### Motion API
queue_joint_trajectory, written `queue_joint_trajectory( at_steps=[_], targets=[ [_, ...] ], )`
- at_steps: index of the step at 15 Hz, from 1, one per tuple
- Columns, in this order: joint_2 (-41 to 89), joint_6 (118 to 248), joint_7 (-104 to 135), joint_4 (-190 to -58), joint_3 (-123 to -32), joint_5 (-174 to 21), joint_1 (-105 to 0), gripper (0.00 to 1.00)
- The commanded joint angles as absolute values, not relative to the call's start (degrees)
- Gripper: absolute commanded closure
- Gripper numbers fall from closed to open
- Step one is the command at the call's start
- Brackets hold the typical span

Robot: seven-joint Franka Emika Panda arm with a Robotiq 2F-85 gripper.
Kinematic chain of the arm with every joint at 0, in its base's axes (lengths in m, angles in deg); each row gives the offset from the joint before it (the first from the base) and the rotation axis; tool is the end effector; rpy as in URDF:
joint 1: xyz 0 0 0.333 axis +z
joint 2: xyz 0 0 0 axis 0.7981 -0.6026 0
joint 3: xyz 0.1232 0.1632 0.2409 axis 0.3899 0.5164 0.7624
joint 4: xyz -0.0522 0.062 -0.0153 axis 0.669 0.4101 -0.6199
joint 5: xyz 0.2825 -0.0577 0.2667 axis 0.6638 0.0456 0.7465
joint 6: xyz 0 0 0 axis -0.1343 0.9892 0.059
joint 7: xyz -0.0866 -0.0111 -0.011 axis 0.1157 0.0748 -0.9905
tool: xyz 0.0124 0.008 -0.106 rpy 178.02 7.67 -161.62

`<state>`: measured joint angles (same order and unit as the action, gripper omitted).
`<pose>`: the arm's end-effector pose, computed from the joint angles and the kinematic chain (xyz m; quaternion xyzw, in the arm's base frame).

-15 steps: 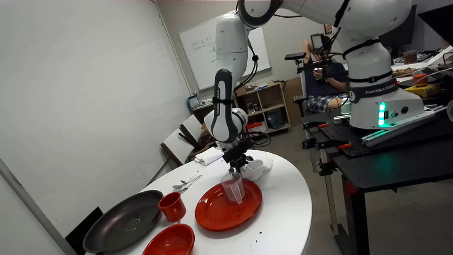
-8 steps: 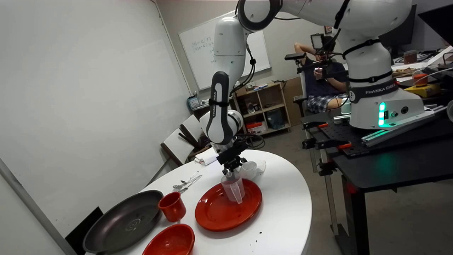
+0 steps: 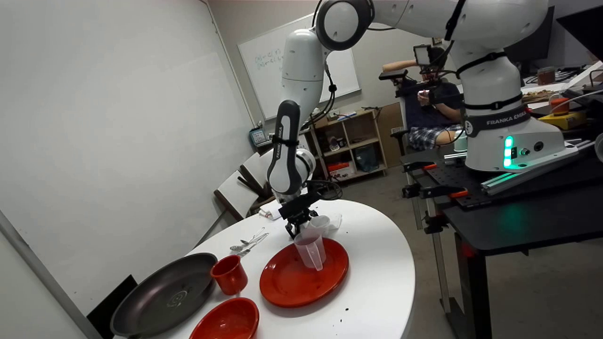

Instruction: Use the towel to wipe the table

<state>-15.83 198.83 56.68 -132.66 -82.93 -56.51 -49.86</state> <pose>0.6060 -0.0764 0.0090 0.8476 -0.5283 -0.0447 0.0194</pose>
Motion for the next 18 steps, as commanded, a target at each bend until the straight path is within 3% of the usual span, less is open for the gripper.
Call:
queue_joint_trajectory(
  at_steps=[1,7,18],
  targets=[
    [-21.2,200.4,59.3,-126.4,-84.3,-57.7,-49.4,1.0],
    [-25.4,199.7,62.6,-120.3,-86.4,-58.7,-49.0,1.0],
    [-25.0,206.4,69.5,-127.3,-86.5,-59.6,-44.5,1.0]
  ],
)
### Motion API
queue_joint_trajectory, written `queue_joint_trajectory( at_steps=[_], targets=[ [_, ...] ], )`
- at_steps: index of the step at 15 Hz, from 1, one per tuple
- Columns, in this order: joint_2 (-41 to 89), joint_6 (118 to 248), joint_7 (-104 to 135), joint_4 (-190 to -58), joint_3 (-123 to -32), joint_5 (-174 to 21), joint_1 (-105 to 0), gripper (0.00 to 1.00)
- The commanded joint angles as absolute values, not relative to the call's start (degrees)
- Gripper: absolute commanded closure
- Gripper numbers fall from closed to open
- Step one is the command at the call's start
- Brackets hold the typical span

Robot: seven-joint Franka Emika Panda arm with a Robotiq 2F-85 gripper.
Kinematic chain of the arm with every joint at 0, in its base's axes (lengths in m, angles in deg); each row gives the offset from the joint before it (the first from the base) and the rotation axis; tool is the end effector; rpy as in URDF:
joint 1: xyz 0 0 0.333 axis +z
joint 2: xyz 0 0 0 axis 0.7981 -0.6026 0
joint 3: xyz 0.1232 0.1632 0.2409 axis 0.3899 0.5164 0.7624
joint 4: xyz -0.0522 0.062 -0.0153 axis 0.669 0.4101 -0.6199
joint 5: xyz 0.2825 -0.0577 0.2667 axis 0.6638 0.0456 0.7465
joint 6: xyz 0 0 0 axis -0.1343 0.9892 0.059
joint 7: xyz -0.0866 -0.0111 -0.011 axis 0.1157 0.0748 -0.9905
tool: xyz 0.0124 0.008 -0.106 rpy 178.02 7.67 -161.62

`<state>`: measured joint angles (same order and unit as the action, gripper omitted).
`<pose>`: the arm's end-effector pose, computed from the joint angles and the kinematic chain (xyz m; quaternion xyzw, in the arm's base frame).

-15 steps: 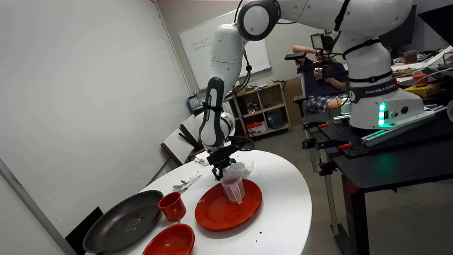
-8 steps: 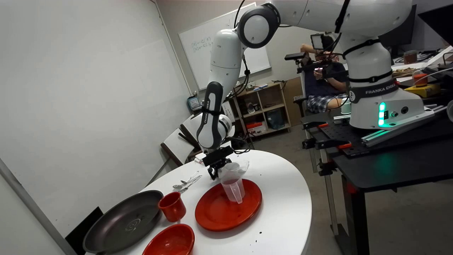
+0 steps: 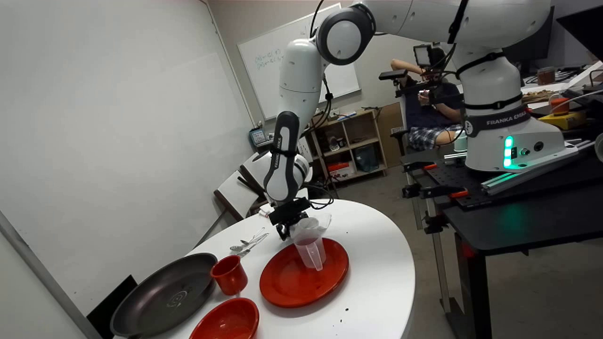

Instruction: Use the towel to wipe the table

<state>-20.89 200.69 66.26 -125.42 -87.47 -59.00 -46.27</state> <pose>0.6391 -0.0816 0.0053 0.8237 -0.5648 0.0157 0.0469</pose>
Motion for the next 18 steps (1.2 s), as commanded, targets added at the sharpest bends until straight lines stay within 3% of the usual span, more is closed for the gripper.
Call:
queue_joint_trajectory(
  at_steps=[1,18],
  targets=[
    [-25.2,202.0,67.0,-122.4,-86.5,-60.5,-47.1,1.0],
    [-25.5,198.1,67.8,-119.0,-89.7,-62.0,-51.9,1.0]
  ],
)
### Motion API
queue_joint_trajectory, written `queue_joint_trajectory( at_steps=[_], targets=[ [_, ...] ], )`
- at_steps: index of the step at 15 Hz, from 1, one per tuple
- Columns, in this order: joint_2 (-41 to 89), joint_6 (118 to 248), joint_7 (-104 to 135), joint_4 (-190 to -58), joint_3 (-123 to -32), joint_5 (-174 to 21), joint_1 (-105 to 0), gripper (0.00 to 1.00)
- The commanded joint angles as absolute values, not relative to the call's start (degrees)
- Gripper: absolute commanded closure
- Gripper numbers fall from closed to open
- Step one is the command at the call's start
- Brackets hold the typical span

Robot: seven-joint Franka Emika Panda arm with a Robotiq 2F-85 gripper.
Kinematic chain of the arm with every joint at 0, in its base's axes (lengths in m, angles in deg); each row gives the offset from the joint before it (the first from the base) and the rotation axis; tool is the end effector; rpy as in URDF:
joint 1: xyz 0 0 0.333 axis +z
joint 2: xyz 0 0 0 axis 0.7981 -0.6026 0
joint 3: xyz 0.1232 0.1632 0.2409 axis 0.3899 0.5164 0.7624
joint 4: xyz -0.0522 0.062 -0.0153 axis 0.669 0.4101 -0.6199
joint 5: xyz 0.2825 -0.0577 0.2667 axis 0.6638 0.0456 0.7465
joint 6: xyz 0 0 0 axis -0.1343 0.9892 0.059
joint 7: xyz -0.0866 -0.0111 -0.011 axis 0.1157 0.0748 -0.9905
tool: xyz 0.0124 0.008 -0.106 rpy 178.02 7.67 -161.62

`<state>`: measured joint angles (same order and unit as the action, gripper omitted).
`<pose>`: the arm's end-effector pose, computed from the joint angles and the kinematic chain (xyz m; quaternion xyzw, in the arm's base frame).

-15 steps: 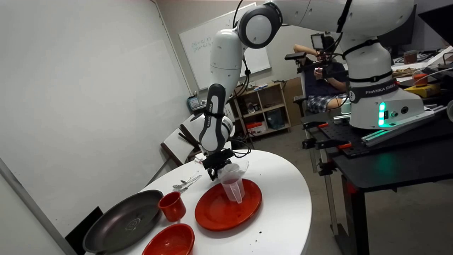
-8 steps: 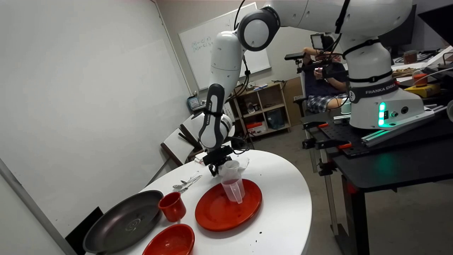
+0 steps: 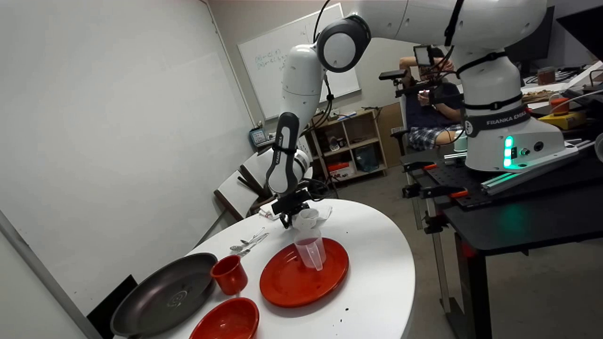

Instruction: Use the towel to wipe the table

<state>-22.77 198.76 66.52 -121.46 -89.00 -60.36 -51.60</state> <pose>0.6422 -0.1528 0.0076 0.8004 -0.5960 0.0222 0.0605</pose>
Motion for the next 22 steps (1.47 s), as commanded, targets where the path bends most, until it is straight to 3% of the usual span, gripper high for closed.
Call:
queue_joint_trajectory(
  at_steps=[1,22],
  targets=[
    [-25.4,198.3,67.9,-119.2,-89.7,-62.1,-51.9,1.0],
    [-22.3,198.5,63.1,-123.5,-86.2,-63.9,-48.8,1.0]
  ],
)
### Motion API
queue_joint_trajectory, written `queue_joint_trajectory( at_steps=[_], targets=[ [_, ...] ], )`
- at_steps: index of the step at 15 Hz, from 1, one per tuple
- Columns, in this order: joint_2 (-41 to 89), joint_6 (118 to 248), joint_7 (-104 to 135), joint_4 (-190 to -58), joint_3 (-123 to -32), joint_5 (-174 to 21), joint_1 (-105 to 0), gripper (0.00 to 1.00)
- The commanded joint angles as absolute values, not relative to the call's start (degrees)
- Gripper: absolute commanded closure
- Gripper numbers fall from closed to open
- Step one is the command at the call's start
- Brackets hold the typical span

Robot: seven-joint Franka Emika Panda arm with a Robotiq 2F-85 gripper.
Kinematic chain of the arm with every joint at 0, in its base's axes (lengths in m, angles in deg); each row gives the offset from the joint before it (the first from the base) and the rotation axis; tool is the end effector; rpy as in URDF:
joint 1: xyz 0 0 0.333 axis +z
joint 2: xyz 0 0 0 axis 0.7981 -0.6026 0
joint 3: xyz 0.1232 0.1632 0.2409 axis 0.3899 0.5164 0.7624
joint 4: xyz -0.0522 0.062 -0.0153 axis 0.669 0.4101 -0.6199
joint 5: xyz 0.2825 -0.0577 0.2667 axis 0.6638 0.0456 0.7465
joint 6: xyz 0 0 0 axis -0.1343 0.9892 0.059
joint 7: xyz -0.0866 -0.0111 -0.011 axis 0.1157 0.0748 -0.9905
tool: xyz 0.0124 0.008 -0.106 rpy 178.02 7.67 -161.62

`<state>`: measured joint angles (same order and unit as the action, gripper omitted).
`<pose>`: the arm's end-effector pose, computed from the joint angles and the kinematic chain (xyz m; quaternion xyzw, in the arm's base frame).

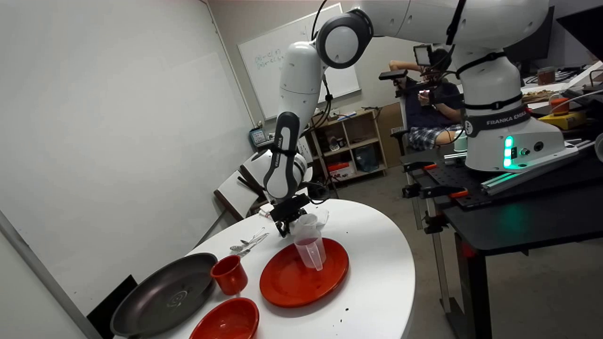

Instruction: Use the towel to wipe the table

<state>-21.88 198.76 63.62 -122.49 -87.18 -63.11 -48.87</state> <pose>0.6476 -0.1030 0.0070 0.8433 -0.5339 0.0153 0.0606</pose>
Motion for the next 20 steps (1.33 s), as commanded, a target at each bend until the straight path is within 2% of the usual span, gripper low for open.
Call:
queue_joint_trajectory(
  at_steps=[1,19,20],
  targets=[
    [-22.3,198.6,63.1,-123.6,-86.3,-63.9,-48.7,1.0],
    [-22.3,198.4,63.1,-123.6,-86.5,-64.0,-48.8,1.0],
    [-22.3,198.3,63.1,-123.7,-86.5,-64.1,-48.8,0.75]
  ],
)
